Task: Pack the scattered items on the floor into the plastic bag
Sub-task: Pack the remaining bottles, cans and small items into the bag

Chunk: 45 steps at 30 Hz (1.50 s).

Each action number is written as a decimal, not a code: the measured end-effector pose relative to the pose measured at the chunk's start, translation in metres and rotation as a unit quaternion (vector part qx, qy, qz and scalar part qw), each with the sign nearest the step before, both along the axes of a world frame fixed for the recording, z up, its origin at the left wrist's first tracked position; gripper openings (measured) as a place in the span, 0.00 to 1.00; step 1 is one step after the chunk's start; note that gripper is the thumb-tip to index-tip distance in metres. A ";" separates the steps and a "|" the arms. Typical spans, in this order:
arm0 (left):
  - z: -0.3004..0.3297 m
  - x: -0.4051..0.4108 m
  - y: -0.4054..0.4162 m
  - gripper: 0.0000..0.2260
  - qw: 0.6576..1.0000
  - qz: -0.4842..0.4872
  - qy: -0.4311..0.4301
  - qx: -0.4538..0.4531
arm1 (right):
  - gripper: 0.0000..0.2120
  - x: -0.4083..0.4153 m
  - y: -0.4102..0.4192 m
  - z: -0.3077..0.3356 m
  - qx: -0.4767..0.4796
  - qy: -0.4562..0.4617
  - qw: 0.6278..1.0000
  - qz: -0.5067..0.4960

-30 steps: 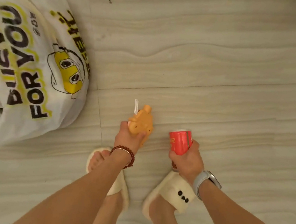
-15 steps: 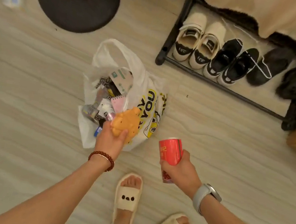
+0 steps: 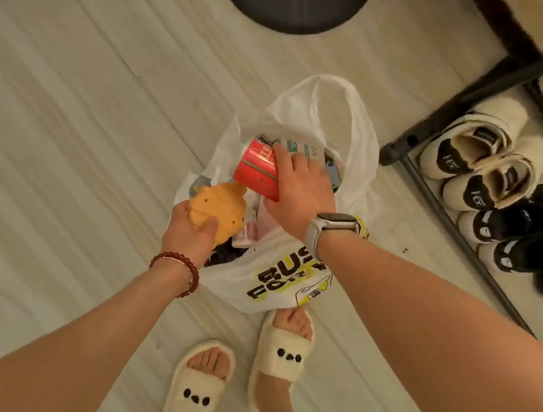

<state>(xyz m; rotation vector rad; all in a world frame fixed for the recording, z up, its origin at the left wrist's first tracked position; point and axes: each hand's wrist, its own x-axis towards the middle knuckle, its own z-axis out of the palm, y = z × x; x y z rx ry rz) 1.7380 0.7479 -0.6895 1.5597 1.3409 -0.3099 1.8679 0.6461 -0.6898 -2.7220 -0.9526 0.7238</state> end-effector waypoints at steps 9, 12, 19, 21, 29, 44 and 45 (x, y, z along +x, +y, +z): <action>-0.034 0.030 -0.045 0.24 0.999 0.009 -0.035 -0.038 | 0.20 0.042 -0.076 -0.026 -0.178 -0.026 0.979 0.099; -0.036 0.044 -0.063 0.24 0.997 -0.061 -0.008 -0.050 | 0.21 0.048 -0.093 -0.021 -0.177 -0.062 0.974 0.130; -0.054 0.041 -0.072 0.32 0.920 -0.356 0.134 0.095 | 0.13 0.023 -0.118 -0.016 -0.093 -0.078 0.965 0.233; -0.056 0.034 -0.069 0.35 0.902 -0.400 0.114 0.117 | 0.16 0.014 -0.128 -0.020 -0.129 -0.050 0.951 0.275; -0.044 -0.006 -0.084 0.30 0.811 -0.562 -0.104 0.125 | 0.06 0.006 -0.130 0.014 0.007 -0.065 0.934 0.351; 0.010 -0.083 0.018 0.08 0.686 -0.659 0.021 0.308 | 0.10 -0.005 -0.101 0.049 -0.083 -0.088 0.926 0.356; 0.013 -0.090 0.024 0.08 0.677 -0.657 0.029 0.331 | 0.09 -0.005 -0.095 0.051 -0.078 -0.093 0.924 0.362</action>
